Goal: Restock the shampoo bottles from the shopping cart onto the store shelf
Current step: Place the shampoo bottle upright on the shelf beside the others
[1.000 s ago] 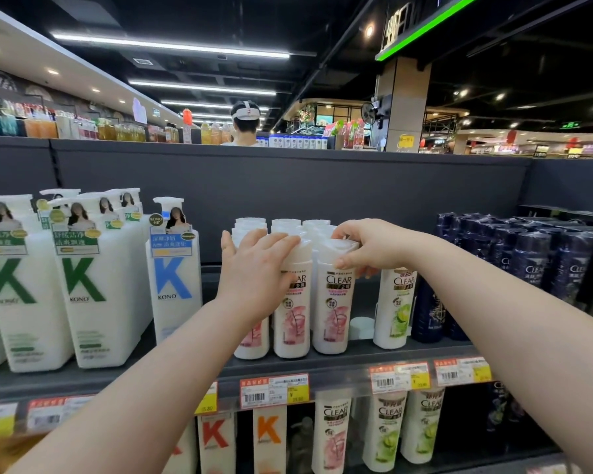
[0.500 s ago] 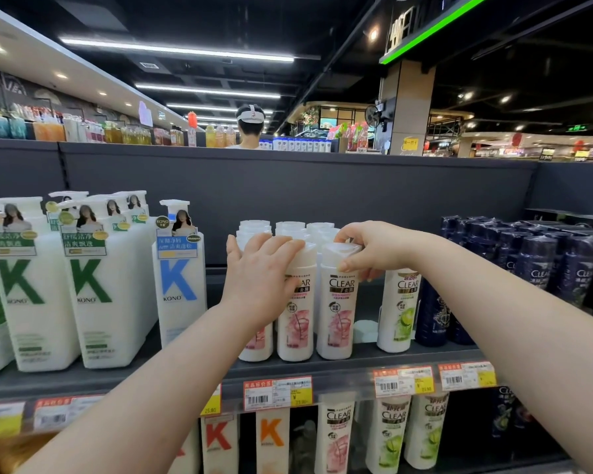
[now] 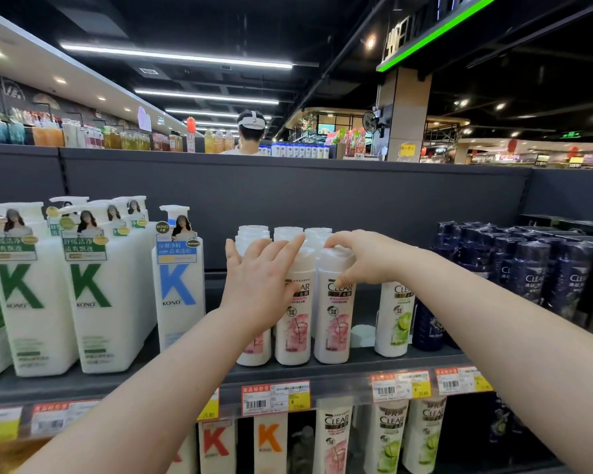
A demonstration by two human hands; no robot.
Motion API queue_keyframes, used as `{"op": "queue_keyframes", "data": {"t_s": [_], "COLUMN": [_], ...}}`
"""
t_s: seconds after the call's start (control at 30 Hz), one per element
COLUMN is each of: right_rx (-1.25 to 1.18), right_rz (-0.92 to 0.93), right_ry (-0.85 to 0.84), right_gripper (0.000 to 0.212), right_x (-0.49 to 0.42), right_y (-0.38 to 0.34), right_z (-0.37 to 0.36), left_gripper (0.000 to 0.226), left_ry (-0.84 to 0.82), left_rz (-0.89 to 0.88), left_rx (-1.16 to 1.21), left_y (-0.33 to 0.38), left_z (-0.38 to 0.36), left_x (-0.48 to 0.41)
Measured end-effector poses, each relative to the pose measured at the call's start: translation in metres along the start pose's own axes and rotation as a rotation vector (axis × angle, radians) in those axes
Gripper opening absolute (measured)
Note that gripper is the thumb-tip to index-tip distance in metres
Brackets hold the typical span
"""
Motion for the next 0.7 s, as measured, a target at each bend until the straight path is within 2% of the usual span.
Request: {"op": "queue_keyframes", "data": {"t_s": [0.1,0.27,0.47,0.7], "right_rx": [-0.052,-0.128,-0.096,-0.107], "right_rz": [0.033,0.156,0.141,0.133], "right_ry": [0.059,0.111,0.099,0.106], "right_gripper": [0.074,0.063,0.041,0.037], "right_x": [-0.002,-0.006,-0.013,-0.016], "right_y": [-0.009,-0.034,-0.039,-0.041], "right_z": [0.004,-0.001,-0.009,-0.011], "left_gripper": [0.071,0.075,0.067,0.062], "left_ry": [0.009,0.020,-0.004,-0.014], "left_rz": [0.009,0.107,0.156,0.174], "left_rx": [0.013,0.013,0.073,0.134], "left_y": [-0.002,-0.015,-0.026,-0.032], "left_z": [0.004,0.008,0.005,0.001], "left_x": [-0.001,0.000,0.007,0.008]}}
Point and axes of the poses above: each hand's wrist, its own x-axis away from the middle knuckle, its own z-axis out of the back of the hand, y = z × x, the point moved 6 cm from there along -x, towards the middle knuckle, and after that the axes turned 10 degrees about y, right-handed, at the moved point
